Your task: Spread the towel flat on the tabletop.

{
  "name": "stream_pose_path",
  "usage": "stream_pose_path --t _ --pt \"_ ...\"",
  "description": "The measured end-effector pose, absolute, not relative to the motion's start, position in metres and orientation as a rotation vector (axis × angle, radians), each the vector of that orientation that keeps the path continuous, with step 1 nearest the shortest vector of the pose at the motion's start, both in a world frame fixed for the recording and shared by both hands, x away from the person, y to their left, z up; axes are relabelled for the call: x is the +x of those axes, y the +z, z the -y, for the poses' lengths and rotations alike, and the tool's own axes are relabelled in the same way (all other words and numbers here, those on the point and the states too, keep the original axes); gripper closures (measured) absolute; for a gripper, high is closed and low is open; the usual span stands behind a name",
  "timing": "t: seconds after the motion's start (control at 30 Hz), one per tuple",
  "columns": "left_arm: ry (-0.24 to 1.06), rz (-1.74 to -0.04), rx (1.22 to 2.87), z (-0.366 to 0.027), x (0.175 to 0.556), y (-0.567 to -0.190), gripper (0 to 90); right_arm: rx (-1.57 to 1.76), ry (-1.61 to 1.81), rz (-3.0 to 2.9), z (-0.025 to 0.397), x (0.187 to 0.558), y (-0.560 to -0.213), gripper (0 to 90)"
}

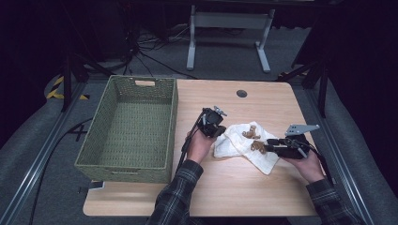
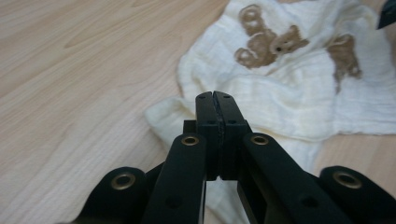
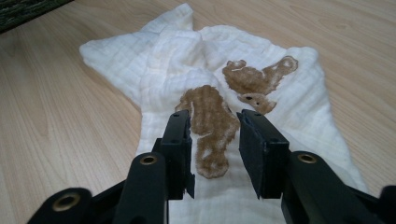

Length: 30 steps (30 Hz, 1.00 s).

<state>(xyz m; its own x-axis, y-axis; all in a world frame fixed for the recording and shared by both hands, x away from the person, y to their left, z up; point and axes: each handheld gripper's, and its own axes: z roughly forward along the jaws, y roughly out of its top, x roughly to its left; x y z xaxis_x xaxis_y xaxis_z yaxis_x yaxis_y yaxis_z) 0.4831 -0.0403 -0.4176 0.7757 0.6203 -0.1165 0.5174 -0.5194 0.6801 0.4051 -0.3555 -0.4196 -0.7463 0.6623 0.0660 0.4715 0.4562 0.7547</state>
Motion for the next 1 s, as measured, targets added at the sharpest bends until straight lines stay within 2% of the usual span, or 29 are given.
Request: stream_pose_path --t 0.07,0.23,0.33,0.4,0.43,0.47,0.5,1.0 --pt "0.166 -0.881 2.225 0.036 0.491 -0.426 89.6 0.981 1.159 -2.474 0.355 0.404 -0.421 63.6" --pt "0.142 -0.945 2.196 0.035 0.501 -0.444 72.3 0.977 1.155 -2.486 0.354 0.405 -0.423 62.7" --pt "0.143 -0.954 2.195 0.039 0.503 -0.448 68.3 0.976 1.154 -2.486 0.354 0.406 -0.424 62.7" --pt "0.13 -0.949 2.222 0.042 0.504 -0.452 77.0 0.973 1.153 -2.486 0.354 0.406 -0.424 62.7" --pt "0.115 -0.937 2.231 0.043 0.505 -0.453 77.0 0.971 1.153 -2.485 0.355 0.406 -0.424 62.7" --pt "0.109 -0.932 2.229 0.044 0.504 -0.453 85.7 0.973 1.151 -2.483 0.355 0.406 -0.424 62.7" --pt "0.104 -0.933 2.231 0.045 0.503 -0.452 87.0 0.973 1.151 -2.484 0.356 0.406 -0.424 62.7" --pt "0.161 -0.79 2.152 0.026 0.462 -0.406 87.9 0.979 1.158 -2.512 0.36 0.386 -0.428 59.5"
